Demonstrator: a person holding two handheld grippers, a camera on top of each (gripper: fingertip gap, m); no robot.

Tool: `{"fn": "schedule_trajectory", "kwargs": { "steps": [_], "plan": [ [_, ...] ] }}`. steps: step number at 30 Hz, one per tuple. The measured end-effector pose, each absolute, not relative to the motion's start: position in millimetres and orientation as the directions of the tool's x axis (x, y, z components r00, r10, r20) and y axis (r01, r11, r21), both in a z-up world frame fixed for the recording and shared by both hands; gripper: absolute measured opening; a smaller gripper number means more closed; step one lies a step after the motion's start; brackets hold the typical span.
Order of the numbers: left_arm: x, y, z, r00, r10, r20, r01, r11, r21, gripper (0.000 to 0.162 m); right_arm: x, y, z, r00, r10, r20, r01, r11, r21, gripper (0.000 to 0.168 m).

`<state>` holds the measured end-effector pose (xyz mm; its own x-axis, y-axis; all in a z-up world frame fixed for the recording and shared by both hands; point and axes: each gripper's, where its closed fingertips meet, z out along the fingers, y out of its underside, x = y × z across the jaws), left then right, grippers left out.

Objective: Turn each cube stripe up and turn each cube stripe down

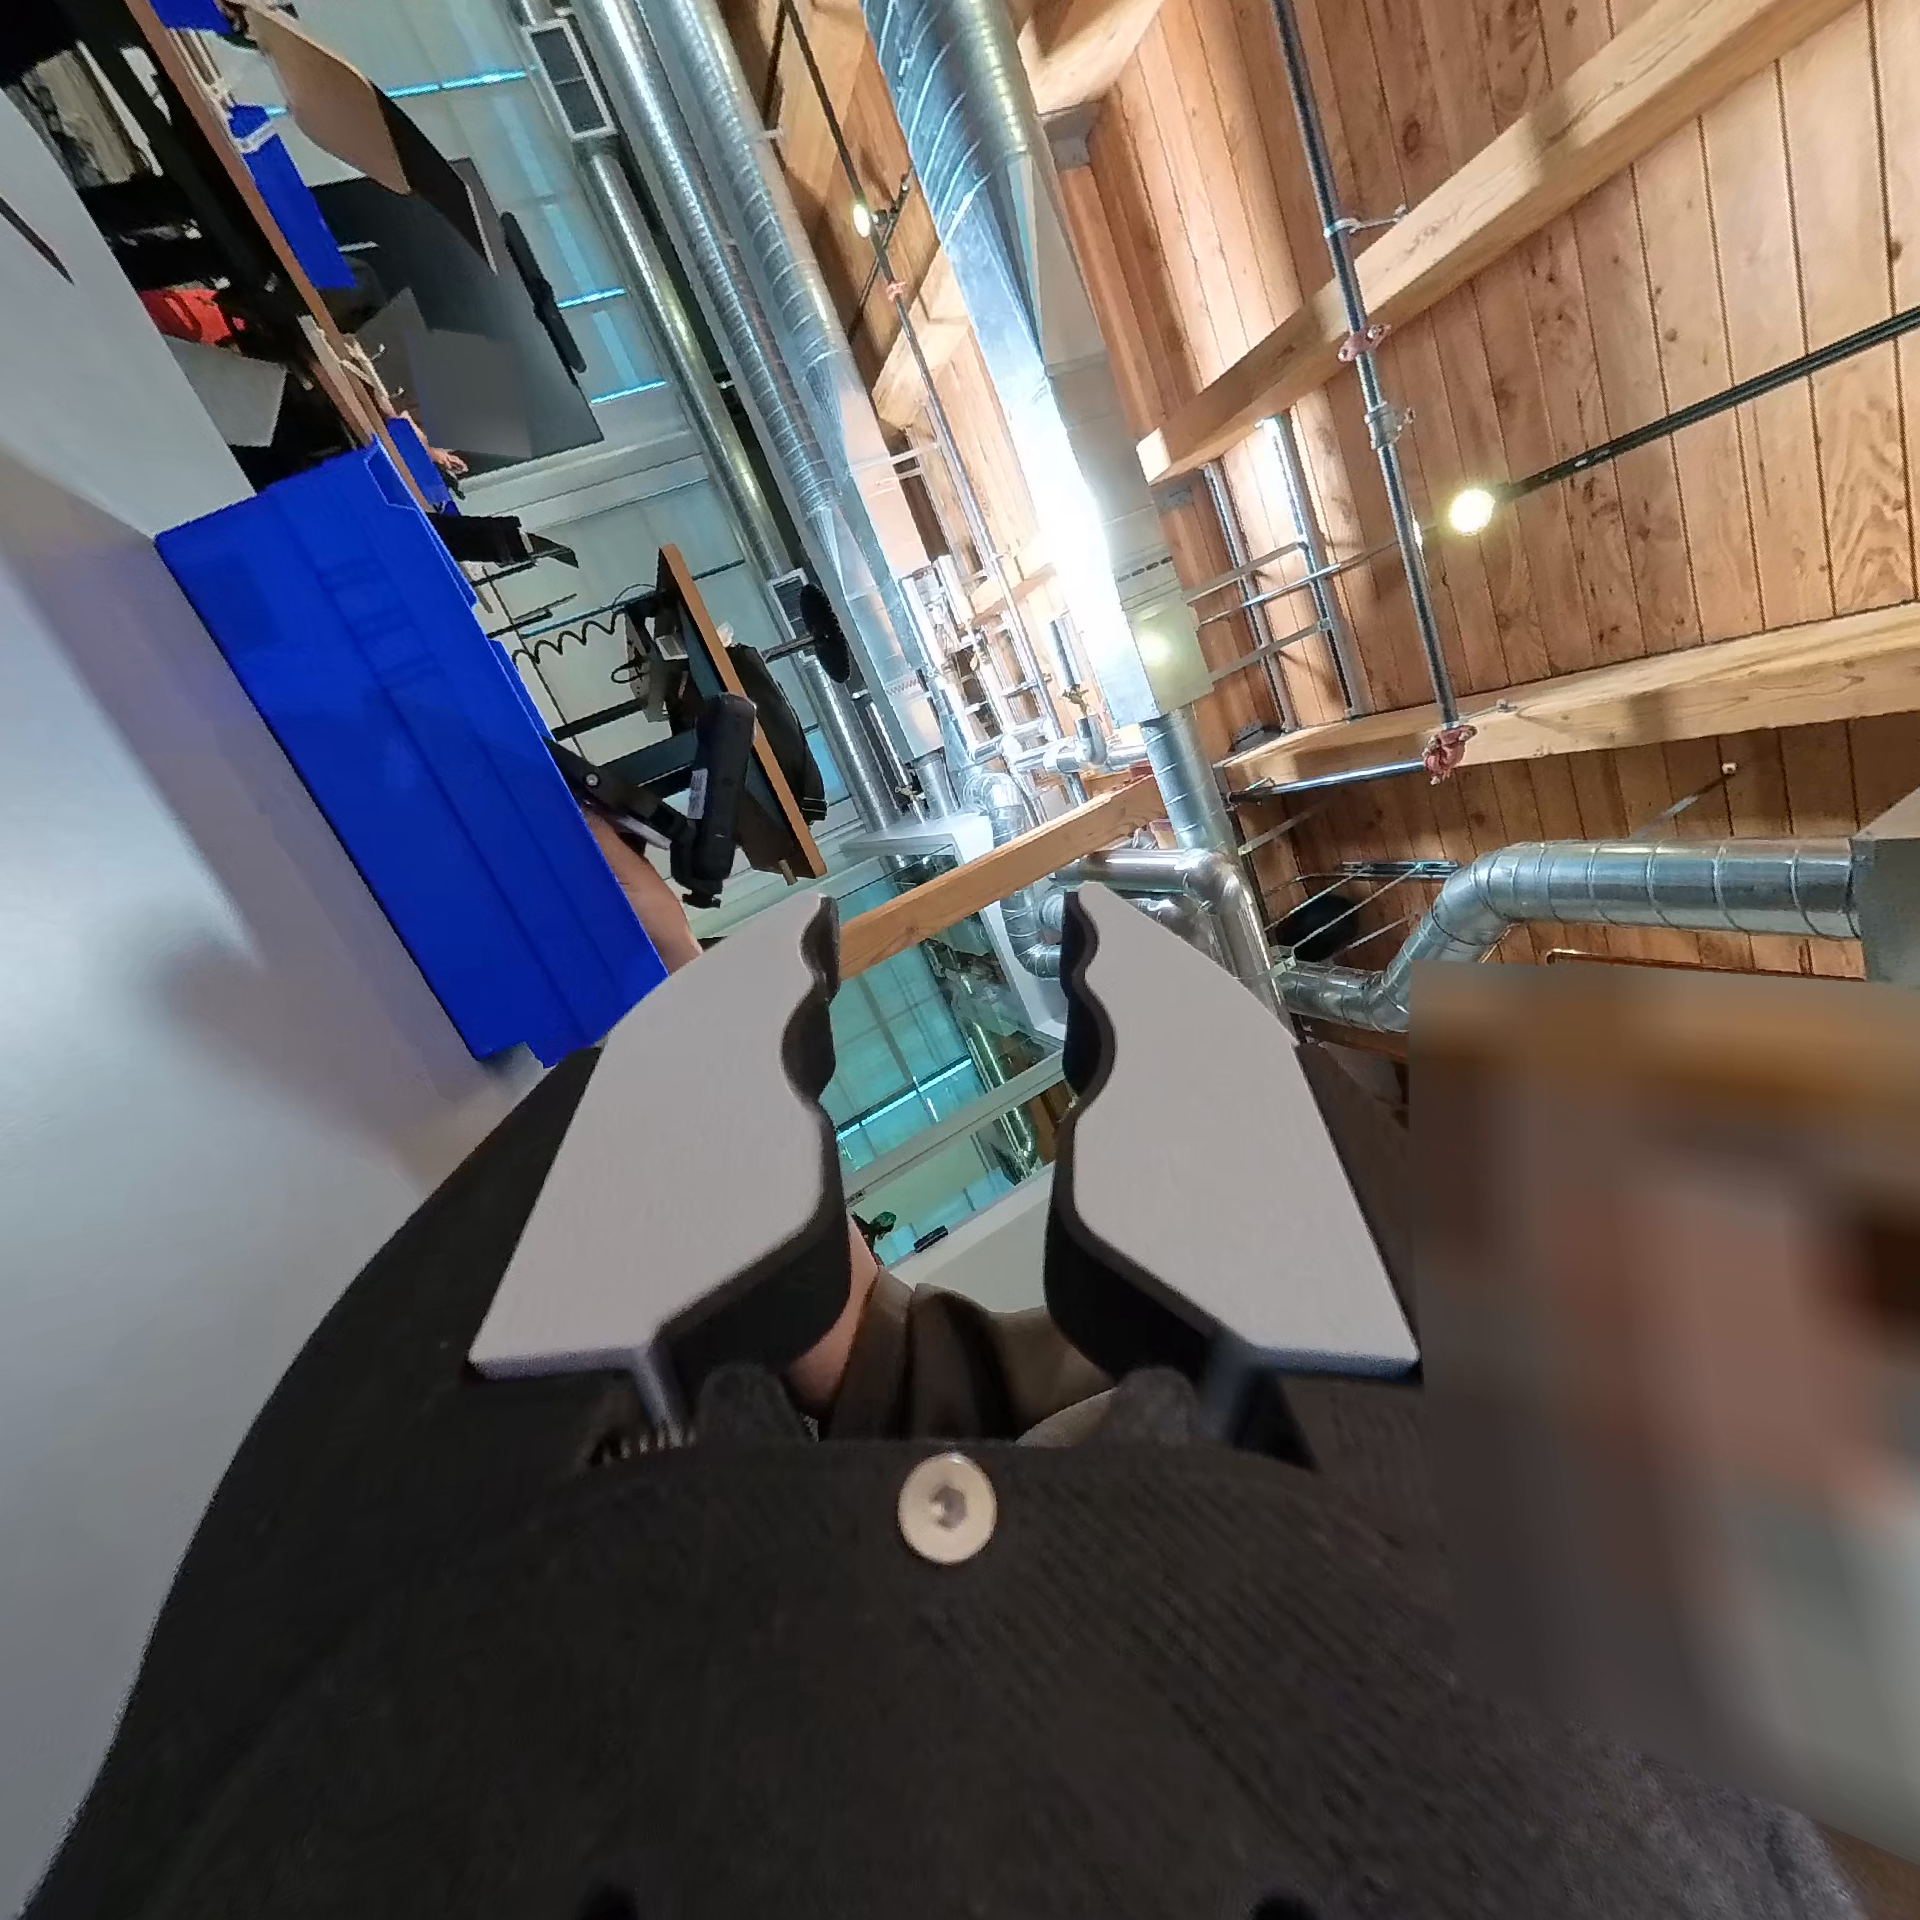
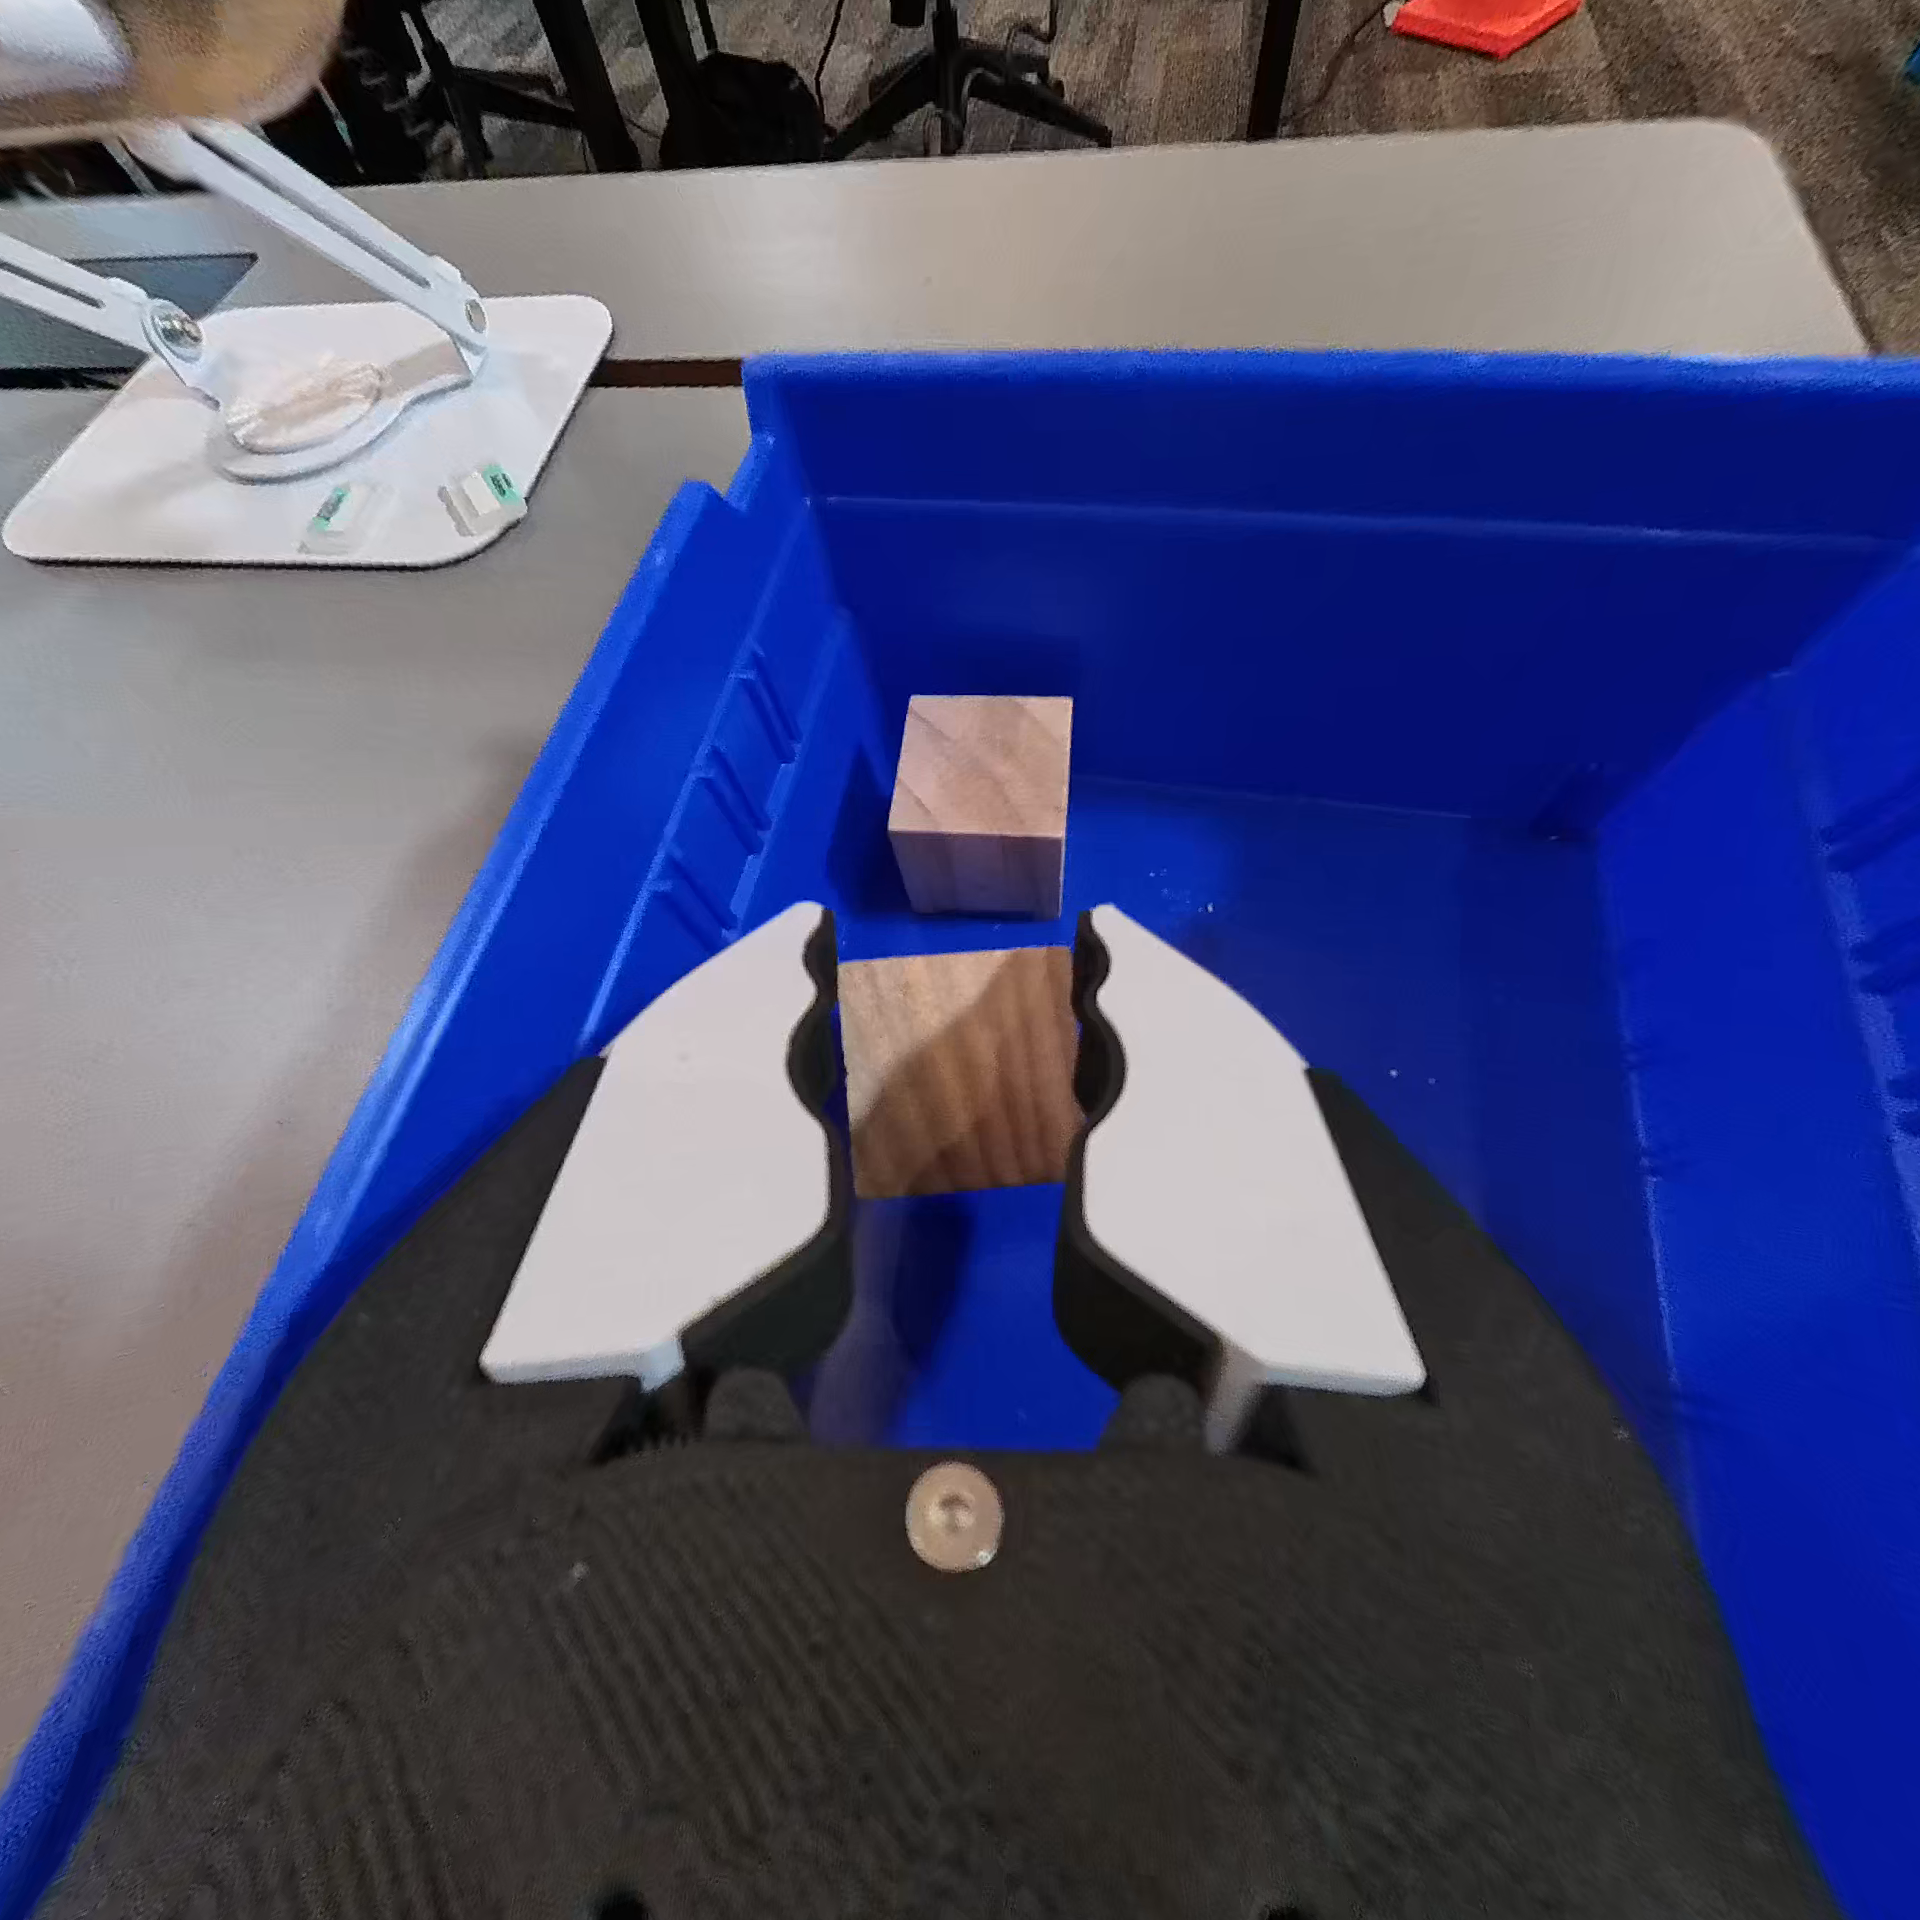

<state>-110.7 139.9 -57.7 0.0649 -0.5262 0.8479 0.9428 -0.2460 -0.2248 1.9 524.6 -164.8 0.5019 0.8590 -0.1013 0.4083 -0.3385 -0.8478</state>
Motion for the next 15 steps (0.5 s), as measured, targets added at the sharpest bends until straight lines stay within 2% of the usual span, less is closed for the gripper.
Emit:
{"fn": "schedule_trajectory", "kwargs": {
  "steps": [7,15],
  "plan": [
    [-112,140,-58,0.062,-0.525,0.849,0.945,-0.243,-0.219,0.042,-7,525,-151,0.496,0.844,-0.206,0.278,-0.379,-0.883,0.044],
    [-109,141,-59,0.063,-0.523,0.850,0.942,-0.250,-0.223,0.042,-3,527,-177,0.519,0.852,-0.063,0.425,-0.322,-0.846,0.044]
  ]
}}
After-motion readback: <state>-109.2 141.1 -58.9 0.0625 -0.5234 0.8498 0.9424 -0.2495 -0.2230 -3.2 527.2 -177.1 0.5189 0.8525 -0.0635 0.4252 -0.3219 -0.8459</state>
